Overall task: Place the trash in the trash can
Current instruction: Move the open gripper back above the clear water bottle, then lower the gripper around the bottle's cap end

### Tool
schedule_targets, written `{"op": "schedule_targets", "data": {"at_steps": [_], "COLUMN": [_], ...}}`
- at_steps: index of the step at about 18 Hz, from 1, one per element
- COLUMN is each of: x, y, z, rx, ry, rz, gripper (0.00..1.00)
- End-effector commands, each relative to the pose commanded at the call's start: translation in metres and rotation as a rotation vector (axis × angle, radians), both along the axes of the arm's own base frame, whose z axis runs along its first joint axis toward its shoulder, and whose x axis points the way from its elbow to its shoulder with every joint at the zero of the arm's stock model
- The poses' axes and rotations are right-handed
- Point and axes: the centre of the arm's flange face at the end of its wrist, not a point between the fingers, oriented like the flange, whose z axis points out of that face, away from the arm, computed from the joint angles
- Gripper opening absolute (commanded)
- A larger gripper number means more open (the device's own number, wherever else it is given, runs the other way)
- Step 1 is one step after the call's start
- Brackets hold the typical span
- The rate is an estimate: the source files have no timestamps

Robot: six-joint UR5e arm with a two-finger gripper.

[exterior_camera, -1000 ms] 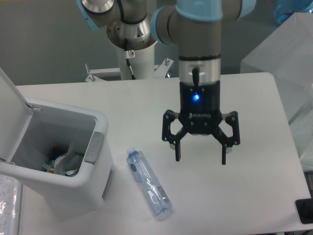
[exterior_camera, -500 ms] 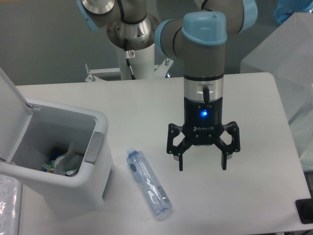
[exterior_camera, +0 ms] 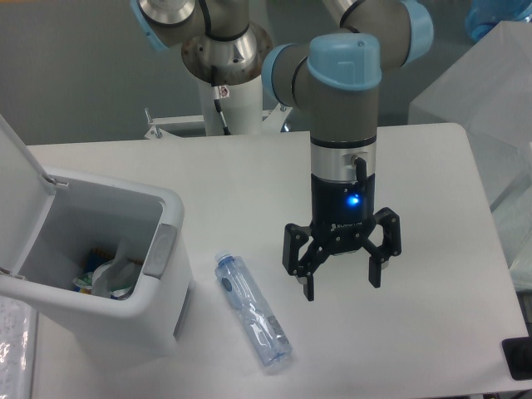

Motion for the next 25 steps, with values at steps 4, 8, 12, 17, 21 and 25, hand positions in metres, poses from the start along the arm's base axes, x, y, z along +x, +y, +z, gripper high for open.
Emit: {"op": "schedule_targets", "data": {"at_steps": [4, 8, 12, 17, 21, 25], "x": [0.002, 0.010, 0.016, 0.028, 0.030, 0.036], "y": [0.003, 0.016, 0.021, 0.032, 0.044, 0.056], "z": [-0.011, -0.029, -0.064, -0.111, -0.147, -0.177], "rx": [-0.008, -0.028, -0.071, -0.122, -0.157, -0.187], "ry": [-0.019, -0.051, -0.104, -0.166, -0.205, -0.238], "rz": [-0.006, -0.026, -0.029, -0.053, -0.066, -0.086], "gripper": [1.00, 1.00, 1.00, 1.00, 1.00, 1.00]}}
